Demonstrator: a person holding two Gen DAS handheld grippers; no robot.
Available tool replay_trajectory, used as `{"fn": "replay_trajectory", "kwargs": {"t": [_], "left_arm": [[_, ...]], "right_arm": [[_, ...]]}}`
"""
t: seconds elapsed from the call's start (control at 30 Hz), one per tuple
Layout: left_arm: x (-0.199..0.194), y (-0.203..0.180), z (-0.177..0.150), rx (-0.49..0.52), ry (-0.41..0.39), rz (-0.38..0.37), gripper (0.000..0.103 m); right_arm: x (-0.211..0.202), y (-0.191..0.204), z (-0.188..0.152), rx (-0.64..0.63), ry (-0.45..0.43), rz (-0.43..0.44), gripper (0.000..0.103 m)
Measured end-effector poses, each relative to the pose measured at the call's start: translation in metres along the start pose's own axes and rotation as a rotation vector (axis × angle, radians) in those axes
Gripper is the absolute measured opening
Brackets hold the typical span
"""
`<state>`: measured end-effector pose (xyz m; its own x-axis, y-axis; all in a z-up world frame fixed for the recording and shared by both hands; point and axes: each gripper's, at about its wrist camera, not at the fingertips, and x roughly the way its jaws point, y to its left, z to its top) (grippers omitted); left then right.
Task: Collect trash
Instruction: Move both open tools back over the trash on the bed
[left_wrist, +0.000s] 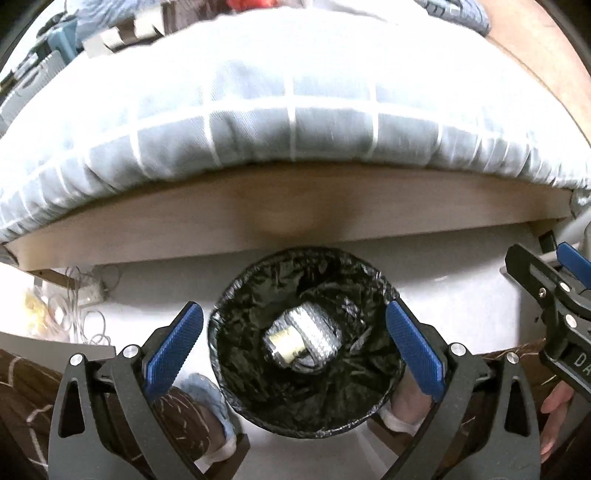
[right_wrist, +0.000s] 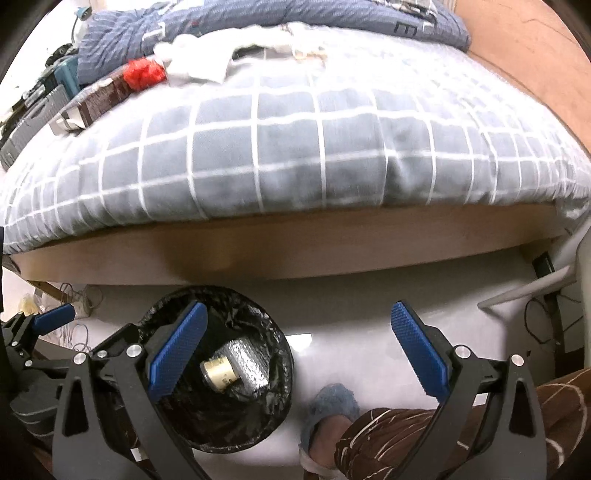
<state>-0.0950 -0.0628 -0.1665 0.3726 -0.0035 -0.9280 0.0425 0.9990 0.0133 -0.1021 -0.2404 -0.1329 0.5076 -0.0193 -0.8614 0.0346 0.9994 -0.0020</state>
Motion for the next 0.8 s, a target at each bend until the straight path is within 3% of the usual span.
{"fn": "replay_trajectory", "kwargs": {"t": [0.5, 0.8], "left_arm": [[-0.074, 0.05, 0.037, -0.093, -0.195, -0.02, 0.097], [-0.094, 0.078, 0.069, -0.137, -0.23, -0.058, 0.097]], "right_arm": [[-0.078, 0.017, 0.045, 0.009, -0.222, 0.027, 0.096], [-0.093, 0.042, 0.086, -0.036, -0.29, 0.04, 0.096]]}}
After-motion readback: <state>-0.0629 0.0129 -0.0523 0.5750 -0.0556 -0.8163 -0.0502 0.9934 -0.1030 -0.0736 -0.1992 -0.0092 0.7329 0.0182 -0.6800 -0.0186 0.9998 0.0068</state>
